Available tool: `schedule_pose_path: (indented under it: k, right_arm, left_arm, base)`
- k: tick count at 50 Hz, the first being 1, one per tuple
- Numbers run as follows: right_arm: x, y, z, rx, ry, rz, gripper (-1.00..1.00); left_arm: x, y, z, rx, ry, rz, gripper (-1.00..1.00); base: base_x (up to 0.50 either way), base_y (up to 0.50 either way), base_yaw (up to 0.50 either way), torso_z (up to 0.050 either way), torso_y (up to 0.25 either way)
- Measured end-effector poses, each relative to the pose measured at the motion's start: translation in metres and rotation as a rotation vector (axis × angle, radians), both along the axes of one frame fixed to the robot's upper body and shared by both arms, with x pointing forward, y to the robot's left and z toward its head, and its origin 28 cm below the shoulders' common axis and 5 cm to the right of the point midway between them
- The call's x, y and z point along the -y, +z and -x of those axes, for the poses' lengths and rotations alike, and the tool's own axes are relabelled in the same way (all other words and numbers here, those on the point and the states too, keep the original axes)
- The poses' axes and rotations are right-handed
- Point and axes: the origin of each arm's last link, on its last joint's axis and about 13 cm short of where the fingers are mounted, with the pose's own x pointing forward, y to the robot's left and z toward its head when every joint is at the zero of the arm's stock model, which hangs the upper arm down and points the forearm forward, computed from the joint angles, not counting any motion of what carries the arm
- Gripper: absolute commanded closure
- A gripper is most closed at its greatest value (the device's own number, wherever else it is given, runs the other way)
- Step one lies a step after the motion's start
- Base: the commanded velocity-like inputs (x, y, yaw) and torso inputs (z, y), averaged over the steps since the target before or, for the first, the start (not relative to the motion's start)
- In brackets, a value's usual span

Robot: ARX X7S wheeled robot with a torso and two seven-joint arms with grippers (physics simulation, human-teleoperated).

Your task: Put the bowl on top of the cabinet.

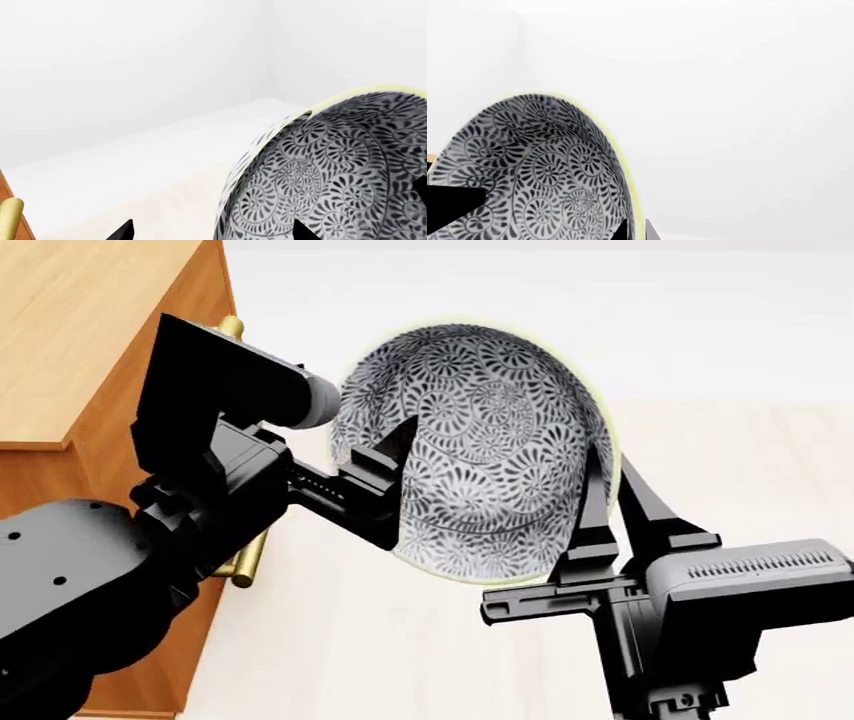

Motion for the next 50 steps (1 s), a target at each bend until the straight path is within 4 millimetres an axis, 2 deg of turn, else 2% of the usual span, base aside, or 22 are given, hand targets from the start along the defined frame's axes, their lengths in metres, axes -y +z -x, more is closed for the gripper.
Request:
schedule_pose_path:
  k: [7, 8, 33, 34, 50]
  right_arm:
    - [-0.0001, -0.0001, 0.0009, 0.001, 0.001, 0.003, 1.0]
    - [-0.0001, -0.0001, 0.001, 0.001, 0.0, 0.003, 1.0]
    - [0.0007, -0.0023, 0.0003, -0.006, -0.005, -0.001, 1.0]
    - [0.0007, -0.0023, 0.0003, -0.006, -0.005, -0.001, -1.0]
    - [0.0025, 0.0007, -0.0007, -0.029, 0.002, 0.001, -1.0]
  left_arm:
    - [0.0006, -0.0025, -0.003, 0.004, 0.012, -0.012, -1.0]
    - [0.0006, -0.0028, -0.0033, 0.004, 0.014, -0.013, 1.0]
    - [0.004, -0.0086, -0.0027, -0.016, -0.013, 0.001, 1.0]
    - [0.0039, -0.0086, -0.0026, -0.016, -0.013, 0.001, 1.0]
    - [-0.0023, -0.0085, -0.005, -0.008, 0.031, -0.009, 1.0]
  base:
    - [0.0, 0.0, 0.0, 0.002, 0.0]
    - [0.0, 0.0, 0.0, 0.0, 0.0]
    - [0.0, 0.0, 0.0, 0.0, 0.0]
    - [0.0, 0.0, 0.0, 0.0, 0.0]
    - [0.0, 0.0, 0.0, 0.0, 0.001]
